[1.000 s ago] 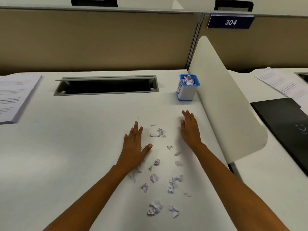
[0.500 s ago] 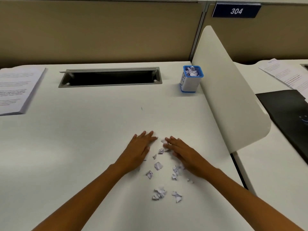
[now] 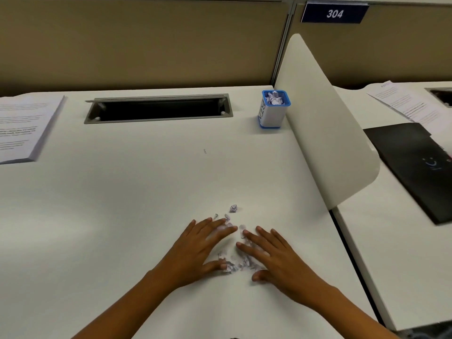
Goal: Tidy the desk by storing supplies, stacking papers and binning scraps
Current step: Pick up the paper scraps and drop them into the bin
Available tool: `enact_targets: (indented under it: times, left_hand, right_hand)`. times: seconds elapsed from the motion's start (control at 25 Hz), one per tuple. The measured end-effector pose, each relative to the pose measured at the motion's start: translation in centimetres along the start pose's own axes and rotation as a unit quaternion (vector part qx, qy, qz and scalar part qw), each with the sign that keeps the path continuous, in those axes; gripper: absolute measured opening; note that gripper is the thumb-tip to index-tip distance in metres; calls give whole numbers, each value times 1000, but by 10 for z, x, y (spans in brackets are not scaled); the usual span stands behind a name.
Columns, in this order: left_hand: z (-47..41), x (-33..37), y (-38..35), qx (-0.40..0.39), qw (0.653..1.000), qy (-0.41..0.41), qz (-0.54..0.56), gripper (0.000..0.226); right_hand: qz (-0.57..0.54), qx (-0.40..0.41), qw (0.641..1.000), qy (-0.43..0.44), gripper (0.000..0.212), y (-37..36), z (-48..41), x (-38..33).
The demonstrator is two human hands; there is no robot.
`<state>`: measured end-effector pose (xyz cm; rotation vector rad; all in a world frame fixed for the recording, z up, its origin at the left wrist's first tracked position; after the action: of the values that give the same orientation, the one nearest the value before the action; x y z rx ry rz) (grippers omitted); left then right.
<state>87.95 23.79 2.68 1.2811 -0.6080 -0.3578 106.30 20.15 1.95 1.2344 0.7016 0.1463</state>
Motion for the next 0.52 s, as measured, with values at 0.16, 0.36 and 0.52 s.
enact_targets:
  times: [0.16,0.36,0.52]
  left_hand:
    - [5,7,-10,28,993,-37,-111,75]
    - [-1,8,-15,76,983,-68,-150,61]
    - [-3,0,-12,129,992,8,5,47]
  right_hand:
    - [32,81,995,53,74,-1,9,-14]
    - [20,165,986,9,60,11,19,-20]
    - [-31,233,971,-32,39,16,19,-7]
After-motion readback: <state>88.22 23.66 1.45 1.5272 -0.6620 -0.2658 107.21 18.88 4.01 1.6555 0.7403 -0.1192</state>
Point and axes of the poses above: each hand's wrist, its own z-axis away from the middle knuckle, its own y-axis out of the back of the hand, x = y × z, the point moved 6 cm from there along -z, towards the middle knuckle, and after that the axes turned 10 degrees about -z, right-handed, at the moved point
